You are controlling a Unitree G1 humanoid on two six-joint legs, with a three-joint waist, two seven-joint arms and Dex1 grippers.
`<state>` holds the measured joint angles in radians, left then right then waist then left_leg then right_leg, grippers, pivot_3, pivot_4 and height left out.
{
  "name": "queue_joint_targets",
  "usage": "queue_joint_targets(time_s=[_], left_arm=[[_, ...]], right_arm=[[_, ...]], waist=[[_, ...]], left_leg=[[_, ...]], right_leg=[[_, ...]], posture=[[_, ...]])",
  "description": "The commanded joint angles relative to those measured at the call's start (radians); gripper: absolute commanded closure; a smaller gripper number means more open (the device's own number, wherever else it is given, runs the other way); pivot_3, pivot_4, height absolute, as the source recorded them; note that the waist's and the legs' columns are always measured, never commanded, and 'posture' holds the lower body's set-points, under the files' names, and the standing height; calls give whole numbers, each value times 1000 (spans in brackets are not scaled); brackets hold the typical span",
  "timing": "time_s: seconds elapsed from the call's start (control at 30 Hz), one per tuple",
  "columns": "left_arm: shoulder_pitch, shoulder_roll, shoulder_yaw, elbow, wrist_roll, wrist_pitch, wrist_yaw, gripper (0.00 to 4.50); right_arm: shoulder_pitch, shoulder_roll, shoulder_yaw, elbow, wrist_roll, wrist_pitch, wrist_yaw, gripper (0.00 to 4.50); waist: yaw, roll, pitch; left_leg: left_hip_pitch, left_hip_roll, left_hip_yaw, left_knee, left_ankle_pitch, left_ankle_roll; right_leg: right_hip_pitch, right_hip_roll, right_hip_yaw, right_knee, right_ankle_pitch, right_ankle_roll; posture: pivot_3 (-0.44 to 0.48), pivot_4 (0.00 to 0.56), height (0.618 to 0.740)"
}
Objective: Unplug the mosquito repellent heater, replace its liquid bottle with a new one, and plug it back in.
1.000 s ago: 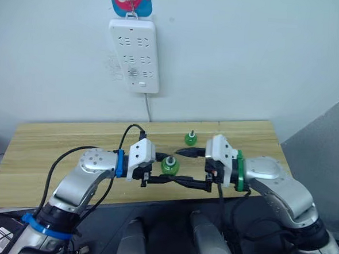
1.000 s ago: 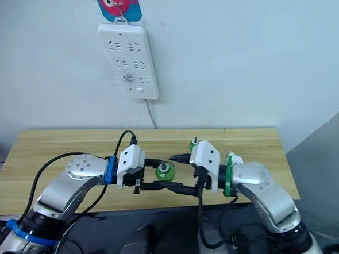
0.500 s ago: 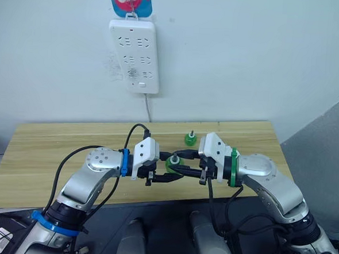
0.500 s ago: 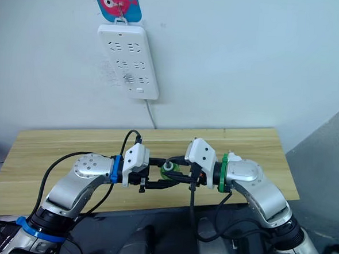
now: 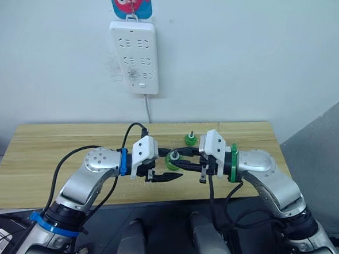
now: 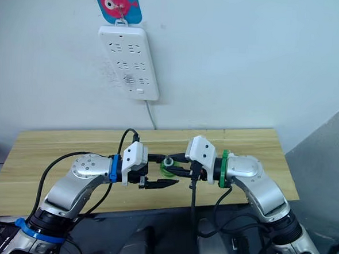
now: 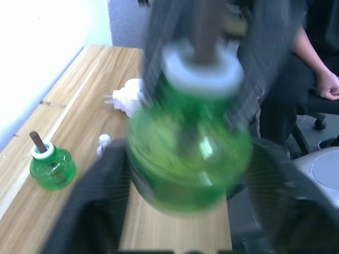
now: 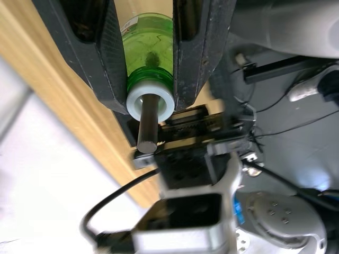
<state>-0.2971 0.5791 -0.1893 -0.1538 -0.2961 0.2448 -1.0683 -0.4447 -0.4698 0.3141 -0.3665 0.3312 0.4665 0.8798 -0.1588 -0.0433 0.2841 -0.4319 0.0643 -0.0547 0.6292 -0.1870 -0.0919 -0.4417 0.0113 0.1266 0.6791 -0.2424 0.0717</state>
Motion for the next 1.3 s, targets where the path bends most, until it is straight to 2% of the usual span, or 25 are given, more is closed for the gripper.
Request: queue_joint_targets(time_s=[0.03,0.13,0.27,0.37,0.43,0.53,0.67,0.97,1.3], left_arm=[[17,-2,21,1,-19,15,10,313],[46,-28,77,-8,-108,144,58,313],[90,-85,164,-78,-278,344,137,313],[121,-147,253,-134,-492,517,209,313],[126,-180,292,-159,-584,588,262,313],[125,-252,341,-200,-760,695,401,313],[120,-349,381,-218,-926,736,599,313],[86,-373,389,-232,-1221,736,835,313],[66,-341,343,-223,-1253,699,860,313]], right_arm=[[-6,-11,-67,-69,48,22,-6,3702],[19,-11,-169,-134,181,158,-46,3702],[80,49,-343,-164,391,350,-198,3702],[119,132,-452,-160,558,452,-345,3702],[126,180,-500,-154,653,497,-434,3702],[133,270,-557,-131,841,535,-609,3702],[147,321,-568,-107,1074,526,-792,3702],[161,276,-511,-107,1237,462,-929,3702],[150,234,-438,-121,1308,405,-973,3702]], waist=[[0,0,0],[-2,0,0],[-2,0,-1],[-4,0,-1],[-6,0,-1],[-9,0,-2],[-9,0,-2],[-8,2,-4],[-8,2,-4]], left_leg=[[0,0,0,0,0,0],[0,0,0,0,0,0],[0,0,-2,0,0,0],[0,0,-2,0,0,0],[0,0,-2,1,0,0],[1,0,-2,1,0,0],[1,0,-2,1,0,0],[1,0,-2,1,0,0],[0,-1,-2,1,0,0]], right_leg=[[0,0,0,0,0,0],[0,0,0,0,0,0],[1,0,-1,1,0,0],[1,0,-1,1,0,0],[1,0,-1,1,0,0],[2,0,-1,2,1,0],[2,0,0,1,1,0],[2,1,-1,1,1,0],[2,1,0,0,1,0]], posture=[[-193,217,740],[-199,220,740],[-202,225,740],[-202,227,740],[-201,228,740],[-198,230,740],[-196,230,740],[-193,226,740],[-194,226,740]])
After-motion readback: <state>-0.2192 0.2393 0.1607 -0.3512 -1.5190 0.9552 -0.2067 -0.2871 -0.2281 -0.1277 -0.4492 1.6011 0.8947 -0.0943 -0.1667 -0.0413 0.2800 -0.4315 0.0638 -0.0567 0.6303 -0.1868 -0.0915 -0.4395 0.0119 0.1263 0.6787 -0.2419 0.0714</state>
